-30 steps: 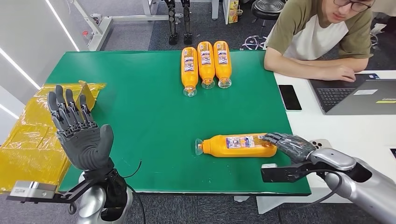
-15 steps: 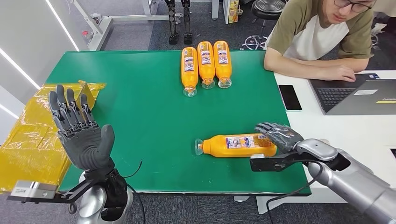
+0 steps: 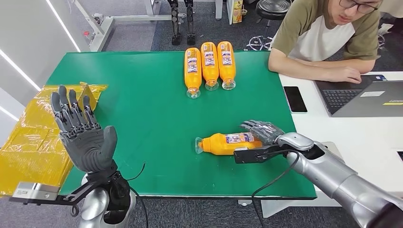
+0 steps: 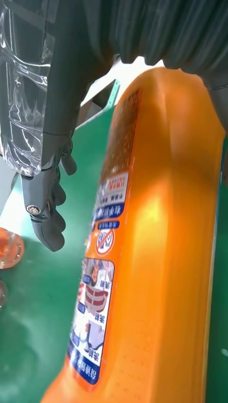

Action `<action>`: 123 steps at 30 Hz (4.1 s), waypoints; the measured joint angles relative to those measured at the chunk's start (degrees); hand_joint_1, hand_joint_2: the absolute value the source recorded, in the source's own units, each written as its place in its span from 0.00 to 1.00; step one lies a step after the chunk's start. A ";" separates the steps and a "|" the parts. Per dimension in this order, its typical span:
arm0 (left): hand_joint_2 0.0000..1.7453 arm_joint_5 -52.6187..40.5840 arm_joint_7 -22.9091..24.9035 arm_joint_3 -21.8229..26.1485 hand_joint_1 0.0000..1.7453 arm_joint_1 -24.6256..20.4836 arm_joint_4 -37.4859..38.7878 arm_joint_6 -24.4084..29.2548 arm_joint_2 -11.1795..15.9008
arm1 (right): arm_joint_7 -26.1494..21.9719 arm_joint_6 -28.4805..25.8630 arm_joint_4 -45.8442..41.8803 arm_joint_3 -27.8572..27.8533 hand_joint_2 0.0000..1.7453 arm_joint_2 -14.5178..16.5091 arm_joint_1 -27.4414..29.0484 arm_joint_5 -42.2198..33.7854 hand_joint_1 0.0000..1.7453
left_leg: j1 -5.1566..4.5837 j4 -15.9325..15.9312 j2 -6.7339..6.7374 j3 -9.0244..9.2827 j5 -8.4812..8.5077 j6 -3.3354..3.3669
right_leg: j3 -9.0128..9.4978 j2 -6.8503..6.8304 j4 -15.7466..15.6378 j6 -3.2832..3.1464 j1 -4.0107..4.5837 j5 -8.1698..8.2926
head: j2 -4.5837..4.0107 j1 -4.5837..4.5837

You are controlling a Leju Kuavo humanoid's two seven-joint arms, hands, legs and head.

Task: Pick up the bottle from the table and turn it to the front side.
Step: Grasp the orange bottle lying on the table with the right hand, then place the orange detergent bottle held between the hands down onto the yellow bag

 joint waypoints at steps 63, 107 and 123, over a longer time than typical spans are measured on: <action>1.00 3.74 5.54 -1.33 0.00 -1.99 11.25 -6.14 -2.62 | -31.25 -52.52 -15.01 -32.84 1.00 26.33 29.46 7.01 1.00 | 0.01 -0.05 0.11 0.10 -0.05 -0.01 | 0.08 0.13 -0.09 0.18 0.04 -0.04 | 0.01 -0.01; 1.00 -0.93 7.80 -3.44 0.00 -4.09 17.30 -12.91 -2.84 | -13.00 -39.63 -16.81 -21.59 1.00 25.92 30.90 16.88 1.00 | 0.00 -0.03 0.13 0.06 -0.05 0.00 | 0.06 0.15 -0.10 0.18 0.01 -0.03 | 0.01 0.01; 1.00 -1.43 7.87 -4.01 1.00 -4.08 17.29 -14.04 -2.80 | -13.17 -40.45 -16.64 -21.61 1.00 25.87 30.66 16.90 1.00 | 0.00 -0.03 0.13 0.05 -0.05 0.00 | 0.06 0.14 -0.10 0.18 0.01 -0.03 | 0.01 0.01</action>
